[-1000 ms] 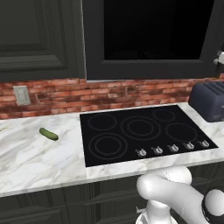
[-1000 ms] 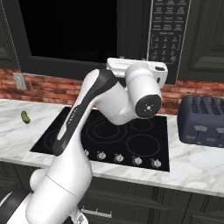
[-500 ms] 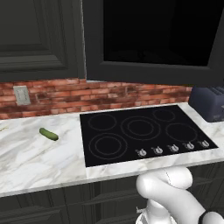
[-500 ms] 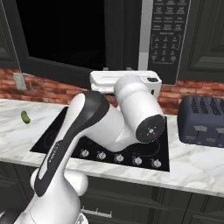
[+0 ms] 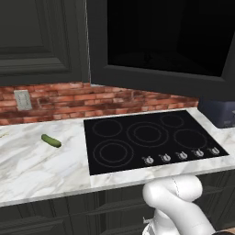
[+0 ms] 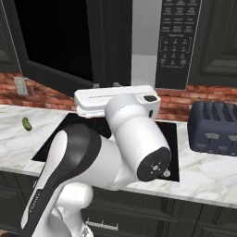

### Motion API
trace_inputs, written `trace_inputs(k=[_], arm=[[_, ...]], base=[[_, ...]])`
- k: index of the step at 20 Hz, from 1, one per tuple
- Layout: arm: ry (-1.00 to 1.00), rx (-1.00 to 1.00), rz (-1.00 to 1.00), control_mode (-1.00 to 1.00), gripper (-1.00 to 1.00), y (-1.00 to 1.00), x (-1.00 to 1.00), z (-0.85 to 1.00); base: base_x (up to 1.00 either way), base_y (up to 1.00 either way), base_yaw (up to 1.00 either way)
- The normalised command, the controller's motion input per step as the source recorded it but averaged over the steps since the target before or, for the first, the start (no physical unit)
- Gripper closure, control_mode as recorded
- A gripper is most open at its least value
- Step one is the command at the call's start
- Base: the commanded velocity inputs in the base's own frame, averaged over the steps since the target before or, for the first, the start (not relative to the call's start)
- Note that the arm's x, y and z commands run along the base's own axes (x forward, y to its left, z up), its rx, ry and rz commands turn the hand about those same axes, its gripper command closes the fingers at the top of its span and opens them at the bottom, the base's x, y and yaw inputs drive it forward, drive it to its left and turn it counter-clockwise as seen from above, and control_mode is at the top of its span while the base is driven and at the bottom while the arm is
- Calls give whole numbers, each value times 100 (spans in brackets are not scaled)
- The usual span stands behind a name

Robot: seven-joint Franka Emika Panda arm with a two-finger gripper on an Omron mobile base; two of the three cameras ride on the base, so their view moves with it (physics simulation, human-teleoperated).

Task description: Open the microwave door.

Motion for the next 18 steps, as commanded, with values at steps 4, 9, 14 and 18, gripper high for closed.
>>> trace_inputs(k=[4, 9, 14, 18], arm=[[-18, 0, 0, -100, -100, -66, -28, 3], [-21, 0, 0, -100, -100, -76, -23, 2], [-9, -4, 3, -100, -100, -21, 26, -1], [-10, -20, 6, -100, -100, 0, 62, -7]], base=[[0, 0, 0], [0, 0, 0], [0, 0, 0], [0, 0, 0]])
